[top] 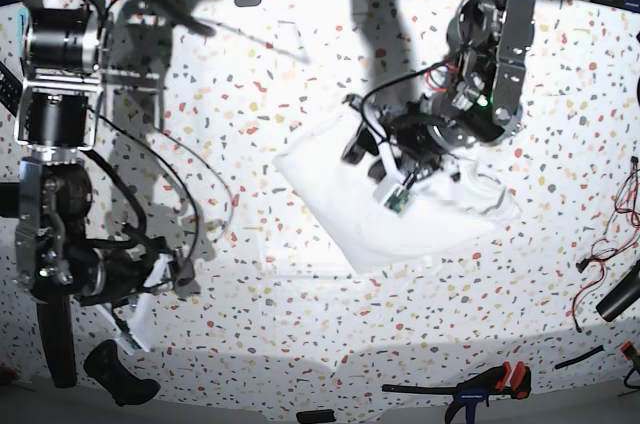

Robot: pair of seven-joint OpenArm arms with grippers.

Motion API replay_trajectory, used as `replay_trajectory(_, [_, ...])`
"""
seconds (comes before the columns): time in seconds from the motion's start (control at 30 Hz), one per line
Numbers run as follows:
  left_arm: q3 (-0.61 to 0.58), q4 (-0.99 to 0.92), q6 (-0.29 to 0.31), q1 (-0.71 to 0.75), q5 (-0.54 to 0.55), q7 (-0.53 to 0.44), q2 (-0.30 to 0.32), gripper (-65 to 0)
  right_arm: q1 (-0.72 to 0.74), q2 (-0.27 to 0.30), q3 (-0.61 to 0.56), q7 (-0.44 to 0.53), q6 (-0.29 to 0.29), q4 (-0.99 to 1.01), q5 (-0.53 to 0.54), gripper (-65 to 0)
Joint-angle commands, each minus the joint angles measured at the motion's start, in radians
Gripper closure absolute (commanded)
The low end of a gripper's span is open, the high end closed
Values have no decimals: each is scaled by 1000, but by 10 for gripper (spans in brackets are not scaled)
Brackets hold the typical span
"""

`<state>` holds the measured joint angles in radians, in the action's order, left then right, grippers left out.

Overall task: Fold the T-shirt properly
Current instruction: 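Press and smooth the folded bundle with both grippers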

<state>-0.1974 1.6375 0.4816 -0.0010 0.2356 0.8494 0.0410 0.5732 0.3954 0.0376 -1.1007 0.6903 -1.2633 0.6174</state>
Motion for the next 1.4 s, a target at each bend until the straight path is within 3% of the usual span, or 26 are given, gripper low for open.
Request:
replay_trajectory(0.0, [0,-4,4,-16,16,-13,-2,-251,33,19,3,13,8,-16,31,-282])
replay_trajectory(0.13, [0,-28,8,-4,14,-41,-1,-251,32,18,2,-8,8,-16,130,-282])
replay_trajectory(0.23, [0,-28,8,16,-69,-139,10,-251,33,-10,2,-39,8,-16,277,-282])
replay_trajectory(0.3, [0,-28,8,26,-108,-154,29,-251,34,-32,2,-39,8,-16,373,-282])
replay_trajectory(0.4, [0,-28,6,31,-95,-134,72,-251,36,-74,2,-39,8,-16,502,-282])
replay_trajectory(0.5, [0,-6,4,28,-16,-102,93,-251,36,-145,2,-39,8,-16,512,-282])
replay_trajectory(0.67, [0,137,5,29,80,-61,90,-251,36,-267,2,-37,8,-16,414,-282])
replay_trajectory(0.87, [0,256,6,37,79,72,90,-251,36,-385,1,50,8,-16,227,-282])
replay_trajectory(1.0, [0,242,7,103,48,47,96,-251,36,-456,-20,93,8,-13,103,-282])
replay_trajectory(1.17, [0,238,7,217,-3,-42,96,-251,36,-500,-135,261,8,61,-124,-282])
replay_trajectory(1.37, [0,238,7,247,-50,-44,96,-251,47,-507,-298,522,8,266,-359,-281])
